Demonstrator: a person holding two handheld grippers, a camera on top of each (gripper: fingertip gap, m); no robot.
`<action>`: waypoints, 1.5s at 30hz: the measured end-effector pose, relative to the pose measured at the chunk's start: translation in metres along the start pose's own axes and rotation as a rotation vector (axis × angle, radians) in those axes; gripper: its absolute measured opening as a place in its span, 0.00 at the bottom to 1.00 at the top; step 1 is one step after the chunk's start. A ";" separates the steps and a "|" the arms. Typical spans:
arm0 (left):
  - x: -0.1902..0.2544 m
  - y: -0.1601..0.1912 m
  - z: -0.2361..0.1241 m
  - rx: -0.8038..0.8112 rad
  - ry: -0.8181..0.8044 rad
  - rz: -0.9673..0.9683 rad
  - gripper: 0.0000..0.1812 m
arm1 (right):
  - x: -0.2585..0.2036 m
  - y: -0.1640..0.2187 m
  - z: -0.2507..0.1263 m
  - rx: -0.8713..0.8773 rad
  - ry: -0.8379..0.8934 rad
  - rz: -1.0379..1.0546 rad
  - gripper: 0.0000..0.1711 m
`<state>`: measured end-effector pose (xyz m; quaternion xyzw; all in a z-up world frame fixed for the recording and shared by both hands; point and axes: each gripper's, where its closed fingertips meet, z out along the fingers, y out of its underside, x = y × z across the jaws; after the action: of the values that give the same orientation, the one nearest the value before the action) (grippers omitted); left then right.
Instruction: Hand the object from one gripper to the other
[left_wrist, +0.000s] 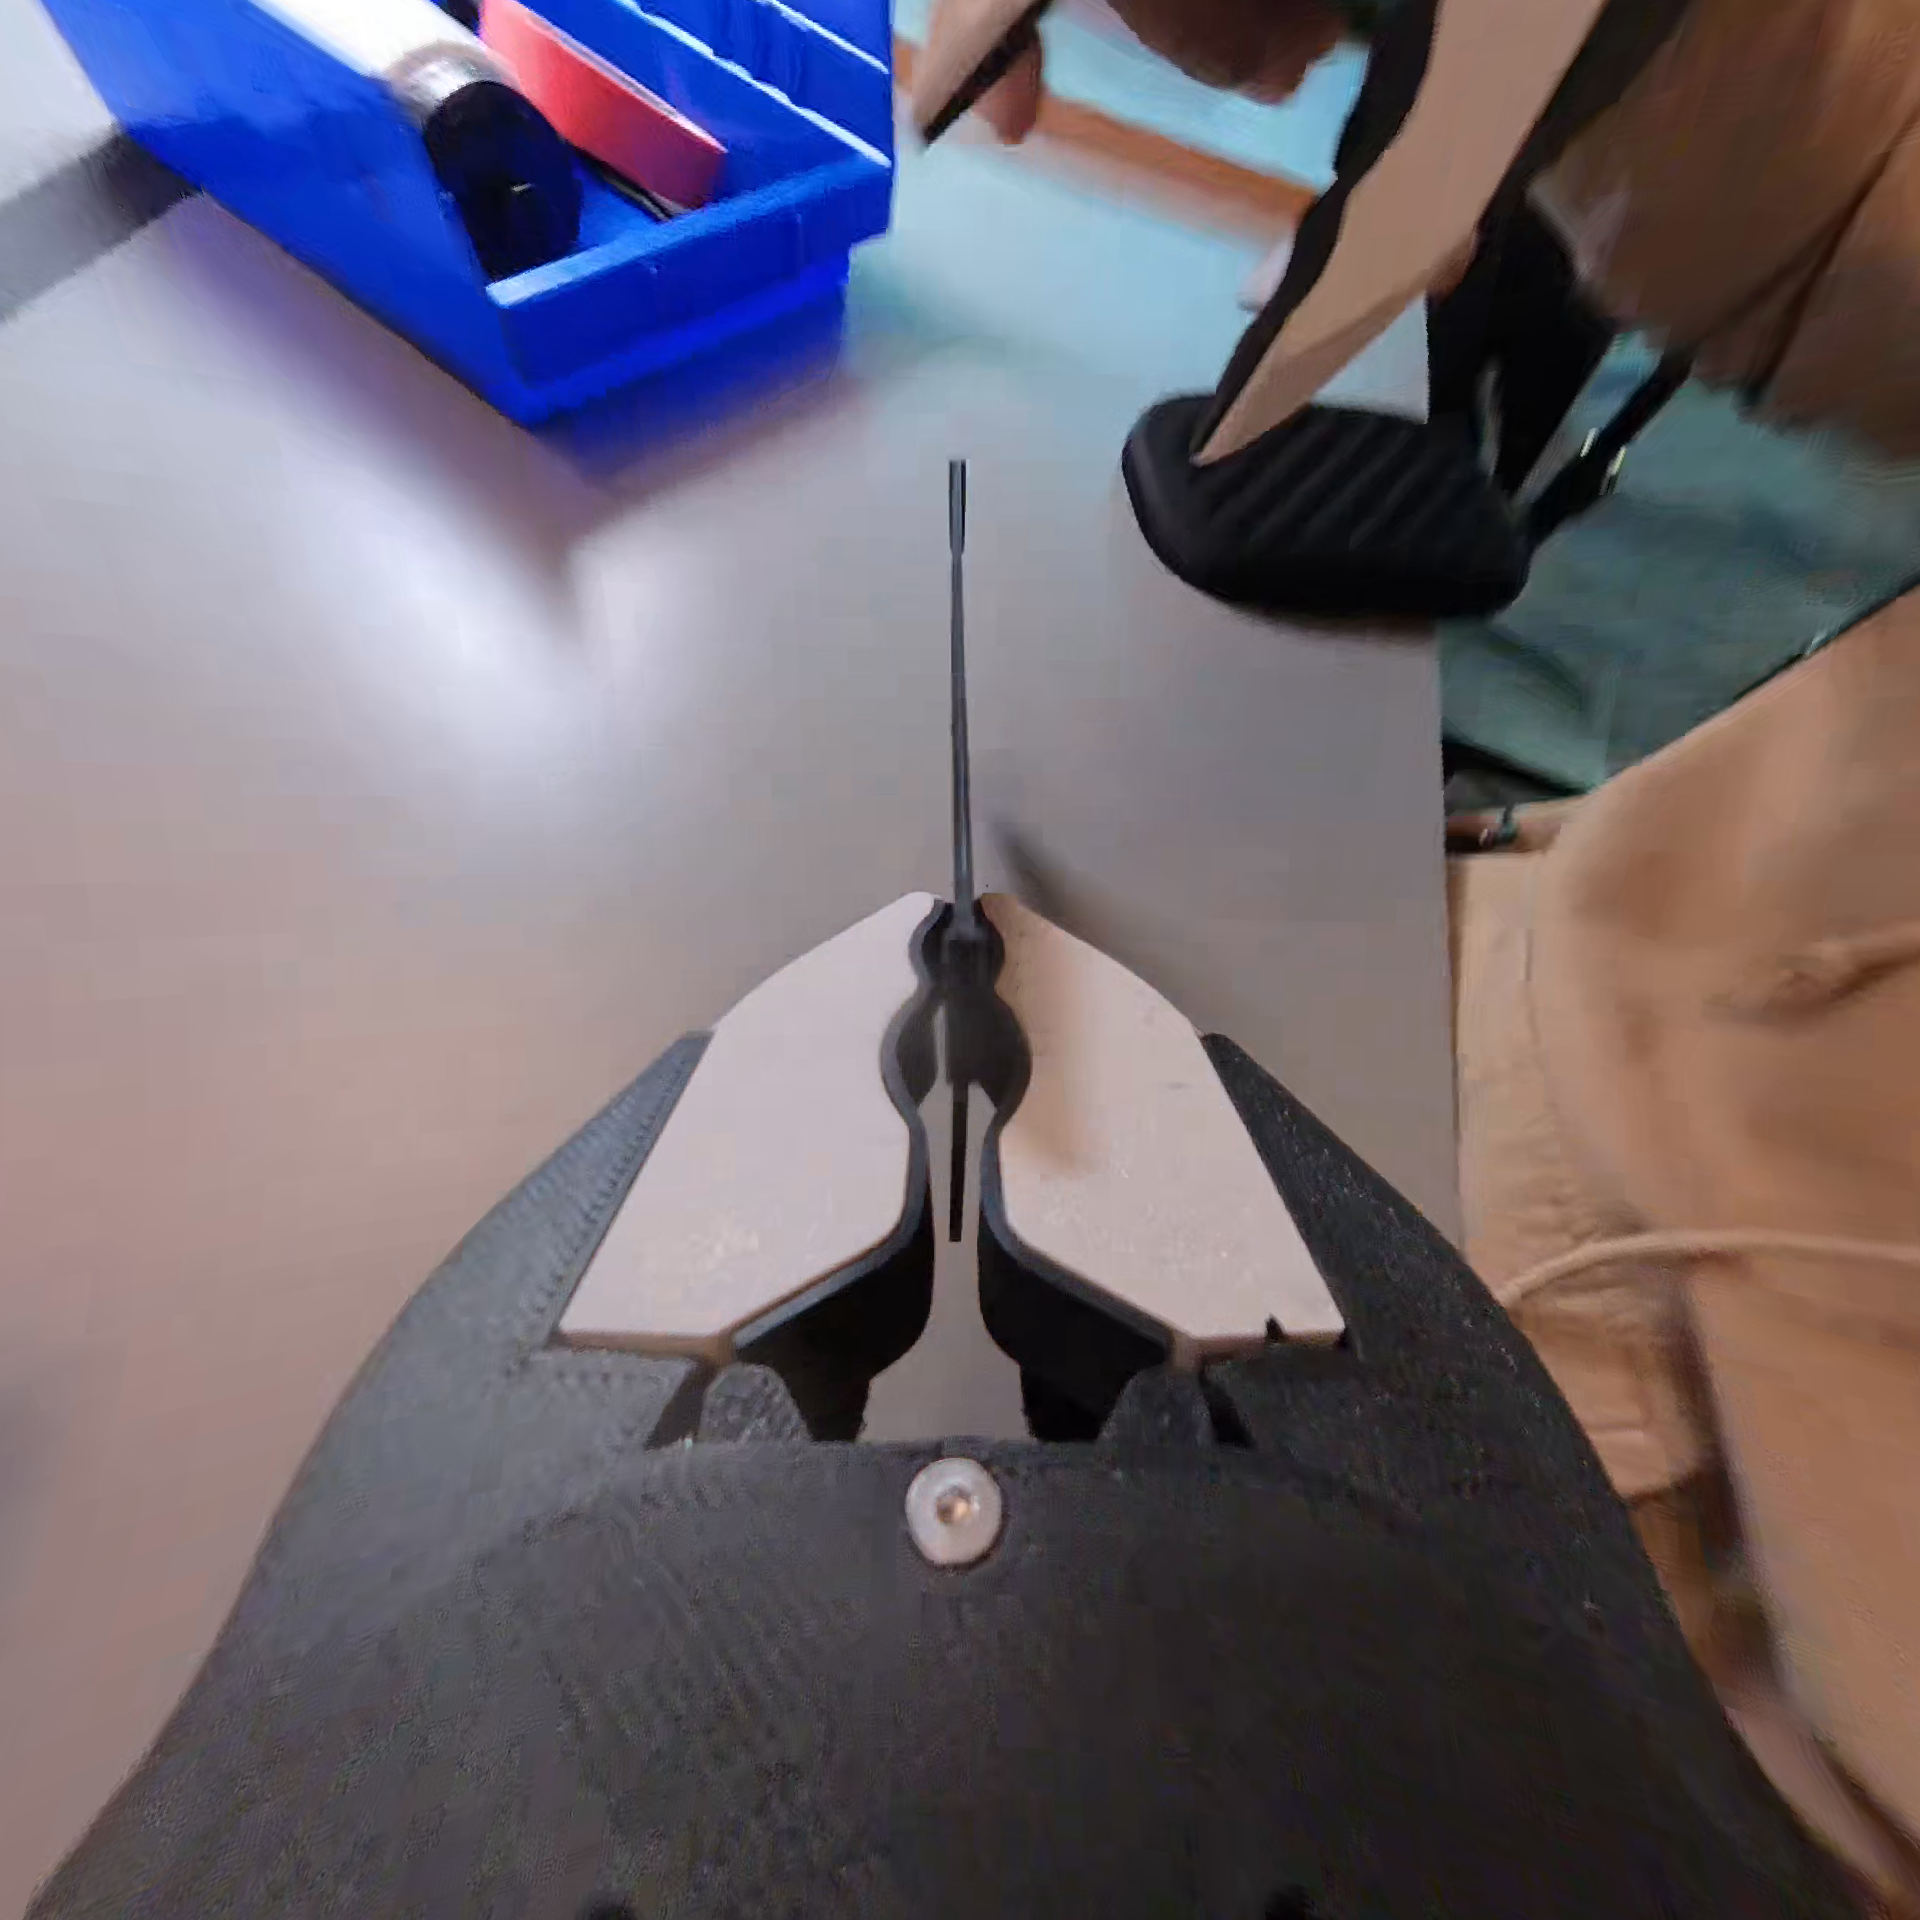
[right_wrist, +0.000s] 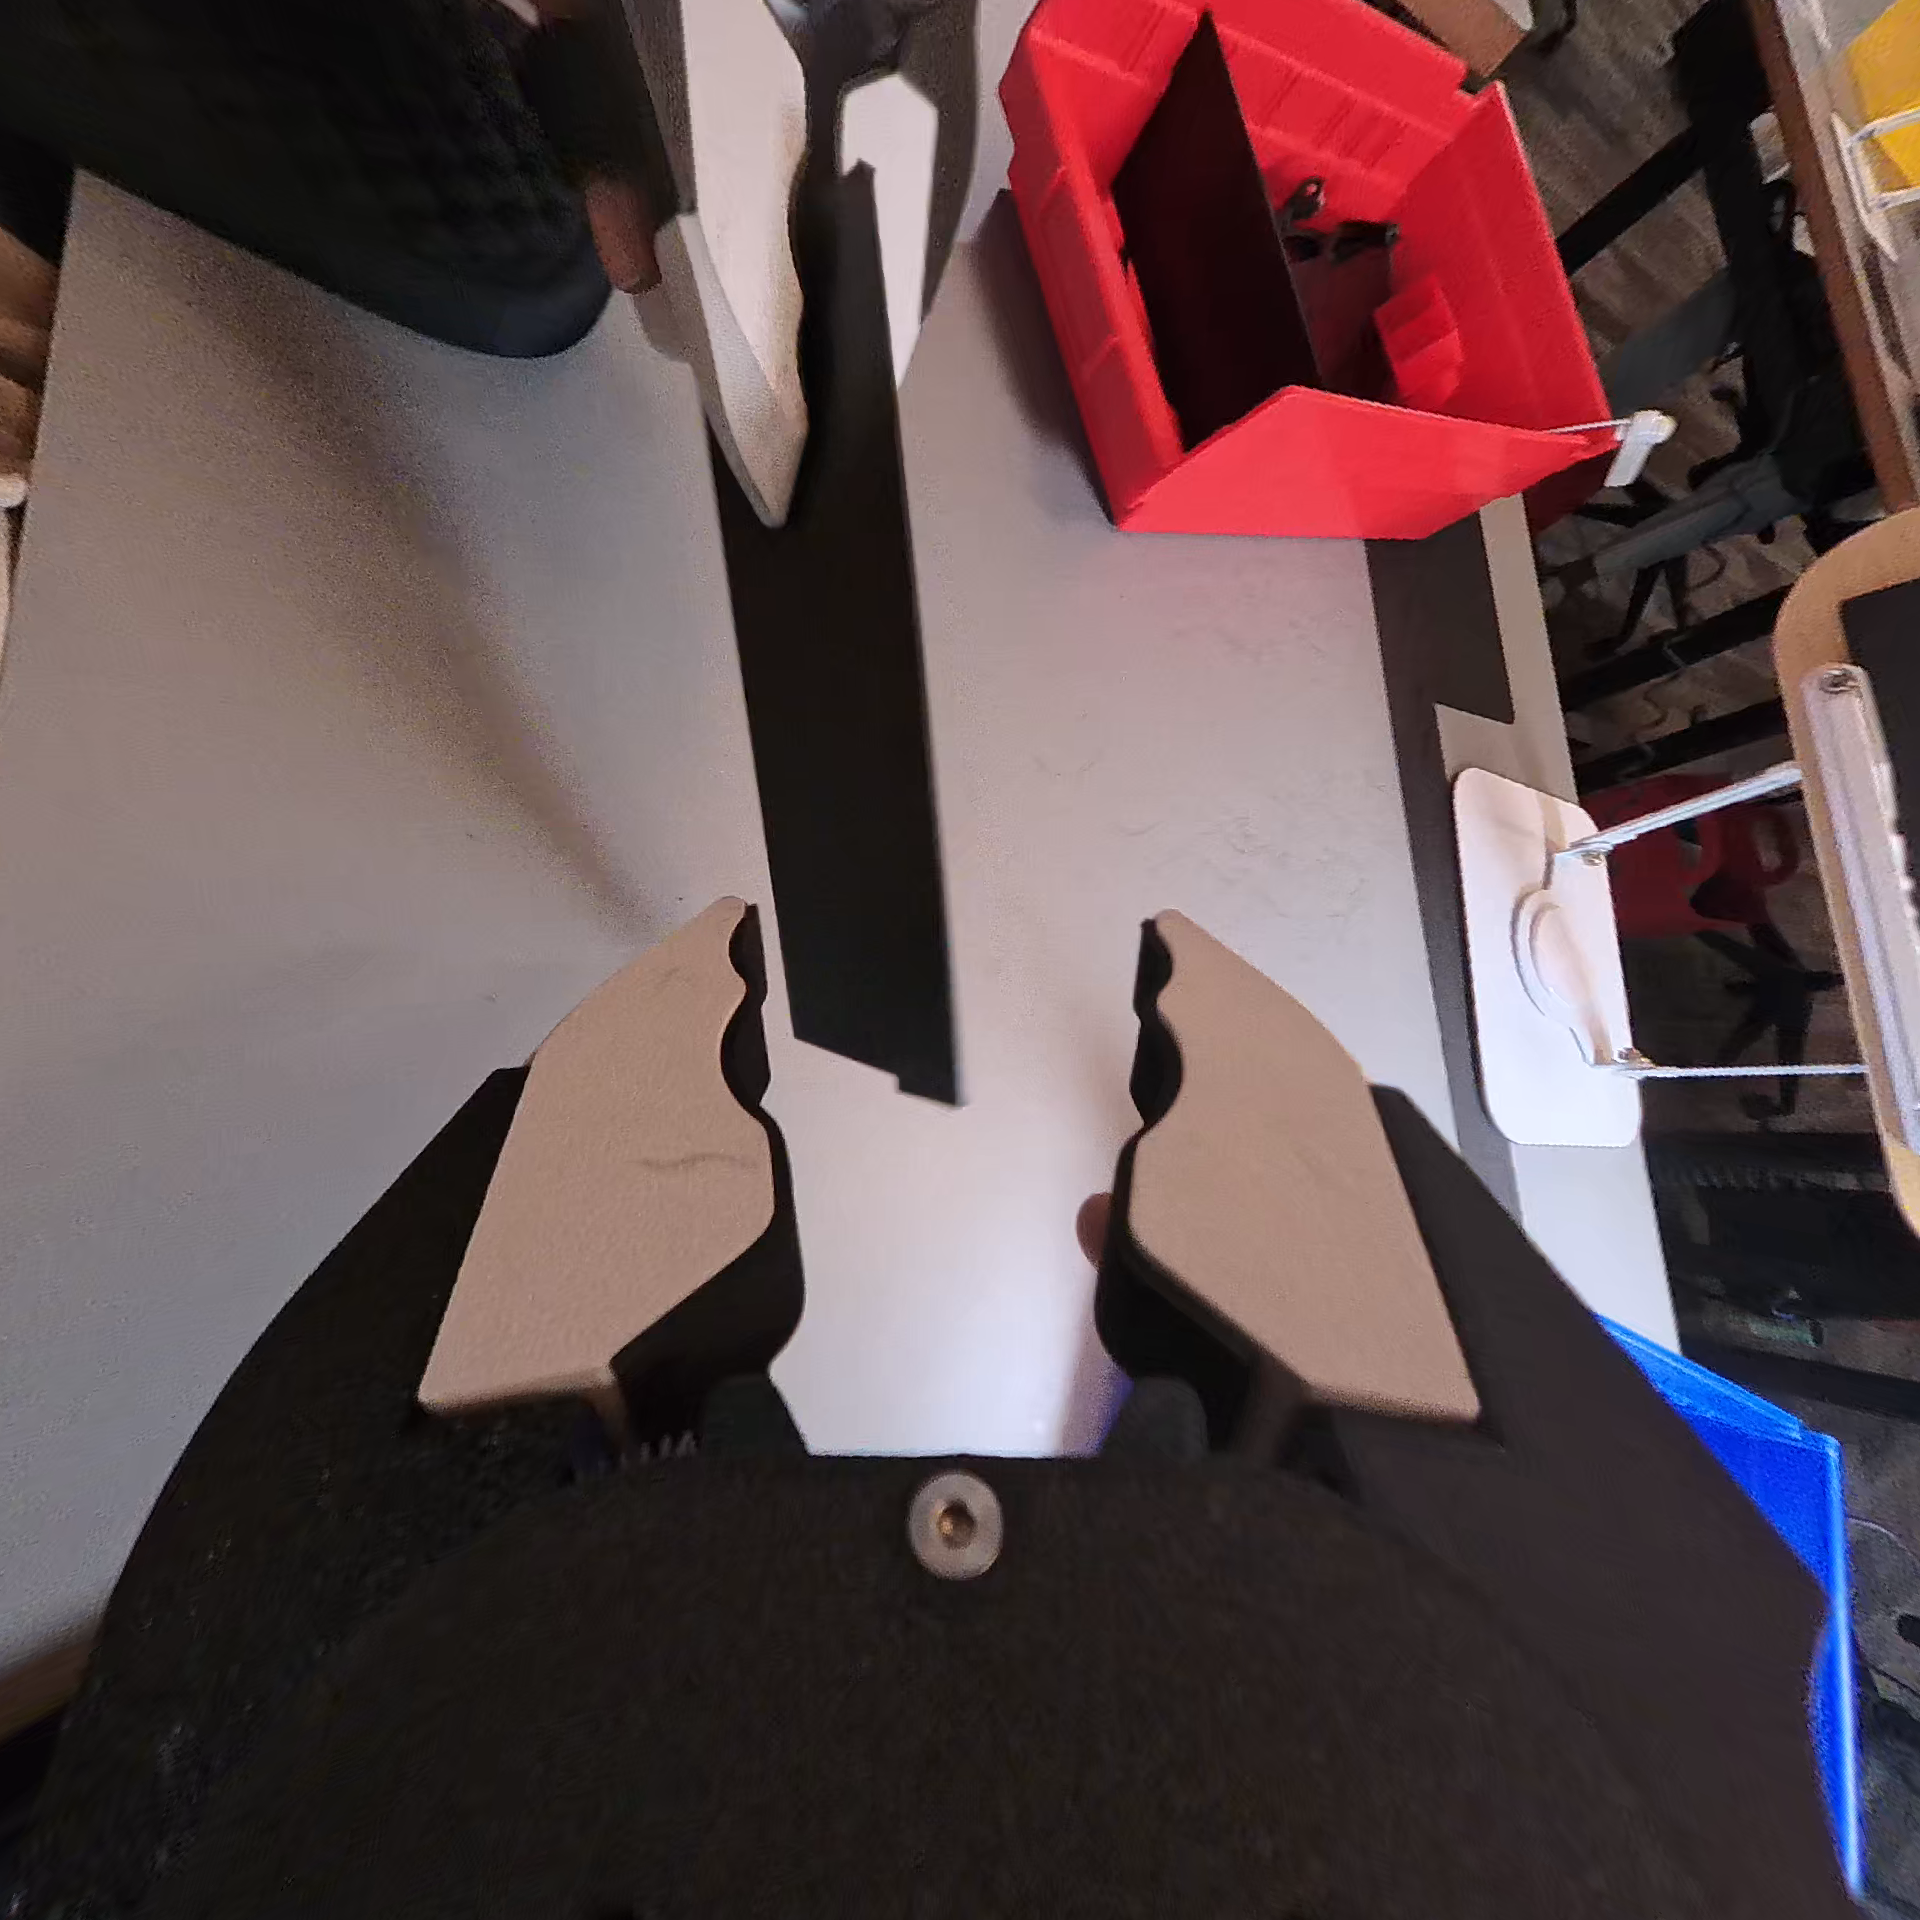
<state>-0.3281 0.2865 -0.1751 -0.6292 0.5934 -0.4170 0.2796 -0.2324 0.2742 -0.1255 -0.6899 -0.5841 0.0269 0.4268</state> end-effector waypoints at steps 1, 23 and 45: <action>0.004 -0.001 0.004 -0.033 -0.006 0.066 0.02 | -0.005 0.002 0.003 -0.018 -0.024 -0.005 0.40; -0.030 -0.035 -0.027 0.377 -0.150 -0.030 0.31 | 0.194 0.117 -0.126 -0.447 0.539 0.444 0.01; -0.081 -0.016 -0.065 0.338 -0.352 -0.085 0.26 | 0.180 0.085 -0.058 0.326 0.462 0.655 0.20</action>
<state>-0.3710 0.3776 -0.1449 -0.6607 0.4304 -0.4056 0.4624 -0.0779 0.3955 -0.0587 -0.7504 -0.2114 0.0980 0.6186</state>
